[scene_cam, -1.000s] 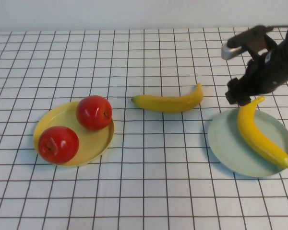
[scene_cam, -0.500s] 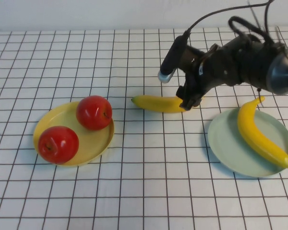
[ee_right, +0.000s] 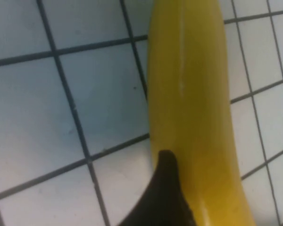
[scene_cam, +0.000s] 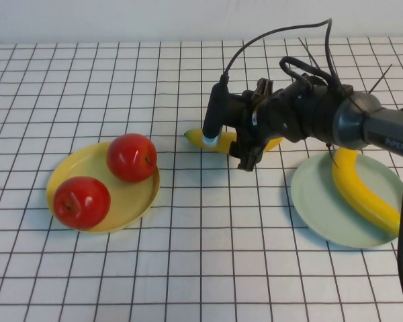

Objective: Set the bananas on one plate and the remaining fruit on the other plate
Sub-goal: Put another type of fruit in the right plate

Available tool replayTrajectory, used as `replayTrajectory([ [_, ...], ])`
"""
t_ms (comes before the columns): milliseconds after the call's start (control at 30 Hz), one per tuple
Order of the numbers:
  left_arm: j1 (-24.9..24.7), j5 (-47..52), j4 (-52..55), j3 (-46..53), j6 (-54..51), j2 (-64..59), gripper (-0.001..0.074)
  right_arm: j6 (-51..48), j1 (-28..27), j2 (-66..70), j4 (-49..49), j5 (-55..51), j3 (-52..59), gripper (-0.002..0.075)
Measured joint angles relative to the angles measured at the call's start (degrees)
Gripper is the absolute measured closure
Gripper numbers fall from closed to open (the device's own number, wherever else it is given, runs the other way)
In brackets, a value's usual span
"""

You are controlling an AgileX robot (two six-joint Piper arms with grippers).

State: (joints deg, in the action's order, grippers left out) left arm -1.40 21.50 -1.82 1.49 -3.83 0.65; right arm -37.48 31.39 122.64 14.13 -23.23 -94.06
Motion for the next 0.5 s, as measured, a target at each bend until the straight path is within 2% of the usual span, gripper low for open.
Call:
replayTrajectory([
  [500,0.0,0.0,0.0,0.0,0.0,0.0,0.0735,-1.52,0.0,2.69,-1.03,1.84,-0.04,0.0195],
])
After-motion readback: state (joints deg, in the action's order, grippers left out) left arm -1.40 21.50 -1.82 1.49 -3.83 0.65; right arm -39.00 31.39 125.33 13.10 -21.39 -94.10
